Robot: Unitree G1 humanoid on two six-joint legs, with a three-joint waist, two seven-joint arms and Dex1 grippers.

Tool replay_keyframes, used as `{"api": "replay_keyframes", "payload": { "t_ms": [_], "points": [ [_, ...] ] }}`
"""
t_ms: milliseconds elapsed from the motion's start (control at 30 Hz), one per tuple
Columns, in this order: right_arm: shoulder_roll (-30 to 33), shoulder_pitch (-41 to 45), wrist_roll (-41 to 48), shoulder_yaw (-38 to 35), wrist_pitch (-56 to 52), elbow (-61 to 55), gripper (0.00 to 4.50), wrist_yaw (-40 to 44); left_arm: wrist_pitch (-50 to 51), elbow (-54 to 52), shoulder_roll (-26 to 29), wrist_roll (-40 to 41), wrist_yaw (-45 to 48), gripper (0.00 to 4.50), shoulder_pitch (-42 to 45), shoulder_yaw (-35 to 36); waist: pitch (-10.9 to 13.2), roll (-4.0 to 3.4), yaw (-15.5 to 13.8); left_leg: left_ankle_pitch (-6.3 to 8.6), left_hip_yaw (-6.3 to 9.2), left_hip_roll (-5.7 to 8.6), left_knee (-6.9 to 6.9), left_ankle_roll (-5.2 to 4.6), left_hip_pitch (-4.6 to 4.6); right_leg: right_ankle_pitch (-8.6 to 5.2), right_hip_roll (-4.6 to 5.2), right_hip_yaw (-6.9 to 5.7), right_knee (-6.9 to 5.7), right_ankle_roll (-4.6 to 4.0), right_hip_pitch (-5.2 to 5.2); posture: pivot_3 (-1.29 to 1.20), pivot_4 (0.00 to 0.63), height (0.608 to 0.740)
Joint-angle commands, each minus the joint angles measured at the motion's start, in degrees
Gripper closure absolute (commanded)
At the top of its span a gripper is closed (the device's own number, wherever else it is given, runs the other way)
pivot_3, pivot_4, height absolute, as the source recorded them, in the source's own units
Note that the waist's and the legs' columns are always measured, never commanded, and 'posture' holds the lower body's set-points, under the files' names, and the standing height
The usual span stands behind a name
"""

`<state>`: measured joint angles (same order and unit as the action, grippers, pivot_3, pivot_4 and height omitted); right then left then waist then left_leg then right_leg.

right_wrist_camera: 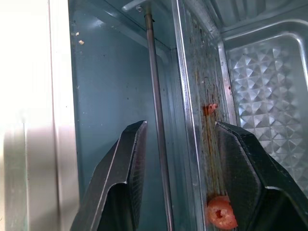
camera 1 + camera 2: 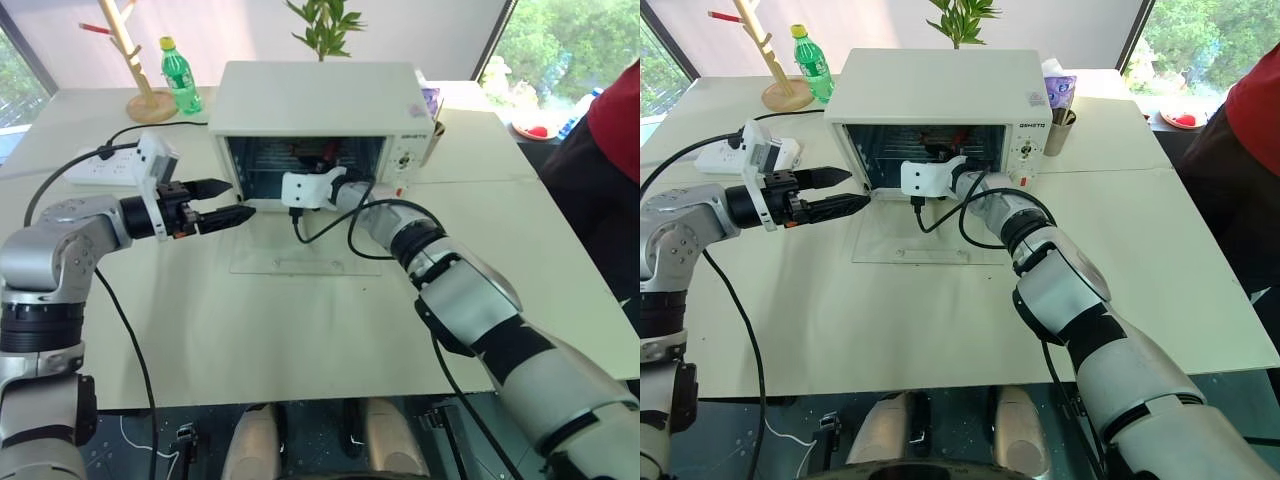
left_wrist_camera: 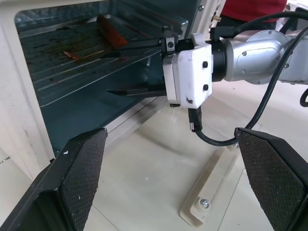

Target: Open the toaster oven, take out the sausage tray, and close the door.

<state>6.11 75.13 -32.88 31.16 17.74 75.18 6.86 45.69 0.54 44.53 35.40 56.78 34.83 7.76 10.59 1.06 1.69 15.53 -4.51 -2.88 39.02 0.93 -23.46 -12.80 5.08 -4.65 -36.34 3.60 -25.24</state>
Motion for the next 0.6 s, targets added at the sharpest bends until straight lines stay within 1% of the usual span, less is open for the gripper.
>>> {"api": "replay_keyframes", "payload": {
  "t_ms": [33,67,400,600],
  "points": [
    [-0.17,2.65,-0.06,-1.22,0.00,-0.33,4.08,-0.90,-1.56,0.77,1.09,-0.81,1.14,0.00,2.44,0.06,0.00,0.00,0.16,0.00,0.00,0.00,0.00,0.00,0.00,0.00,0.00,0.00,0.00,0.00,0.00,0.00,0.150,0.722],
    [-0.21,2.64,-0.10,-1.30,-0.01,-0.33,4.42,-0.92,-1.81,1.33,1.13,-1.09,1.41,0.00,2.78,-0.16,-0.01,0.02,0.27,0.00,0.00,0.00,0.00,0.00,0.00,0.00,0.00,0.00,0.00,0.00,0.00,0.00,0.150,0.722],
    [0.17,1.73,-0.74,-1.64,0.71,-0.69,4.42,-0.93,-4.45,6.94,0.23,-3.65,4.01,0.00,6.95,-2.59,0.00,0.01,0.61,0.00,0.00,0.00,-0.03,0.01,-0.01,0.00,0.00,0.00,0.01,0.00,0.00,0.00,0.150,0.722],
    [0.67,0.63,-1.19,-1.01,2.80,-2.77,4.42,0.10,-8.18,14.56,-0.66,-6.99,6.33,0.00,11.64,-4.74,0.00,0.01,0.68,0.00,-0.01,0.02,-0.03,0.00,-0.01,0.00,0.00,0.00,0.01,0.00,0.00,0.00,0.150,0.722]
  ]
}}
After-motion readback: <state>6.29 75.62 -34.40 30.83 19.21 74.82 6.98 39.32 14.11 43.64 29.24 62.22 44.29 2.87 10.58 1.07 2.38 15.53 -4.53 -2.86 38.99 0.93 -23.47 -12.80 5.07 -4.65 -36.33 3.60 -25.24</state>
